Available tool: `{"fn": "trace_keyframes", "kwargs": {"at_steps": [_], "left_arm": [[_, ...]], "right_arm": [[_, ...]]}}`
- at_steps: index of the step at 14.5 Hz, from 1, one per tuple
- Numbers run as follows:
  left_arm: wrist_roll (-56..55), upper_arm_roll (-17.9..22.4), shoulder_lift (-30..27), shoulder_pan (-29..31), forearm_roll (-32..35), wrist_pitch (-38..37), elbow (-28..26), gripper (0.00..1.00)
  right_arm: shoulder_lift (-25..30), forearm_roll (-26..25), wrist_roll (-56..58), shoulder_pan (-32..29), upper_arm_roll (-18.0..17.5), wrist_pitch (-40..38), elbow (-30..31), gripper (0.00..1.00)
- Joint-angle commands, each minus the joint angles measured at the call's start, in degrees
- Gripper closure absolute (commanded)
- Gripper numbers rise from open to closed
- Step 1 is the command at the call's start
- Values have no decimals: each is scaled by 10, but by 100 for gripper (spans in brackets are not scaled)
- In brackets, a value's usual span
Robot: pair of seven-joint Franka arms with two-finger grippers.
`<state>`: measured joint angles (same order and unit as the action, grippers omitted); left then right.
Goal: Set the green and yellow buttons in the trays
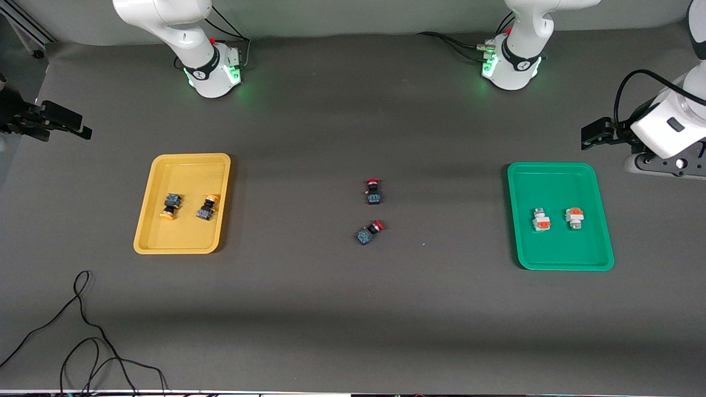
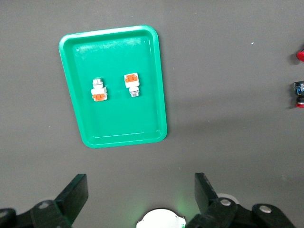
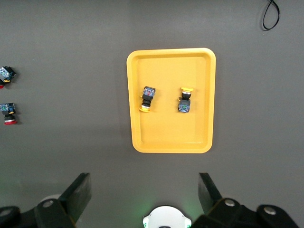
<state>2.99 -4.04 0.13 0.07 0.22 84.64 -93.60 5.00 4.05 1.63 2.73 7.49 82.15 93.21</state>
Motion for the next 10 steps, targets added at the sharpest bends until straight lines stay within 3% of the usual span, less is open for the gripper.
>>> {"fn": "trace_keyframes", "kwargs": {"at_steps": [1, 10], "left_arm": [[-9, 12, -3, -11, -9, -16, 11, 0], [-8, 12, 0, -10, -8, -13, 12, 0]], "right_arm": [[-6, -7, 14, 2, -3, -11, -13, 0], [-37, -7, 15, 0, -2, 22, -18, 0]]}}
